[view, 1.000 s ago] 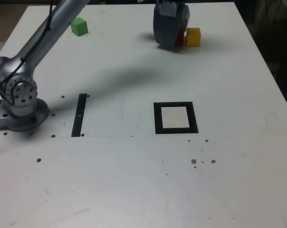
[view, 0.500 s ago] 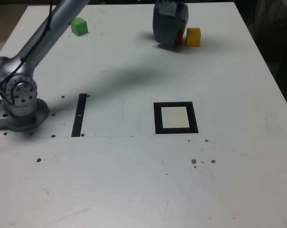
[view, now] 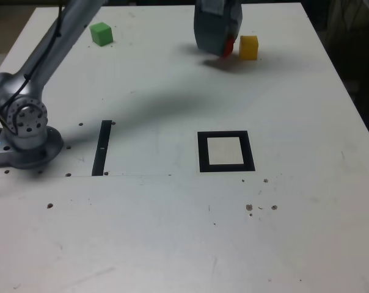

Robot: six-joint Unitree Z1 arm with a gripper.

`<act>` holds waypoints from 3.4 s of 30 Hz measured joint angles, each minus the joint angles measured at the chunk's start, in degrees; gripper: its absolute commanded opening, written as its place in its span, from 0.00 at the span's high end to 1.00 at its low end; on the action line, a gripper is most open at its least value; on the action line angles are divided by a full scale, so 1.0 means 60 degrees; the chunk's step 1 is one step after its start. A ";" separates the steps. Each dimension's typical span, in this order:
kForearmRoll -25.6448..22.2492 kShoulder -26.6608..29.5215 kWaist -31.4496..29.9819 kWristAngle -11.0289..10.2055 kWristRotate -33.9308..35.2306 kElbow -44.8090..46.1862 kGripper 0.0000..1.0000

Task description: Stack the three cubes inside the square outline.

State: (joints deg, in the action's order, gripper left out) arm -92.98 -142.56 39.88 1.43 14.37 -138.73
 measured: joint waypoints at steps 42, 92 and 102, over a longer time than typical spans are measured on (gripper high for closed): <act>0.1303 0.3456 -0.2729 0.0056 -0.3191 0.5001 0.69; 0.3884 0.4521 -0.6623 0.0116 -0.2556 0.8479 0.68; 0.4354 0.4171 -0.6624 0.0262 -0.2555 0.8708 0.68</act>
State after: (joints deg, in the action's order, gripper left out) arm -66.85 -117.54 0.14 3.00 -0.96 -86.48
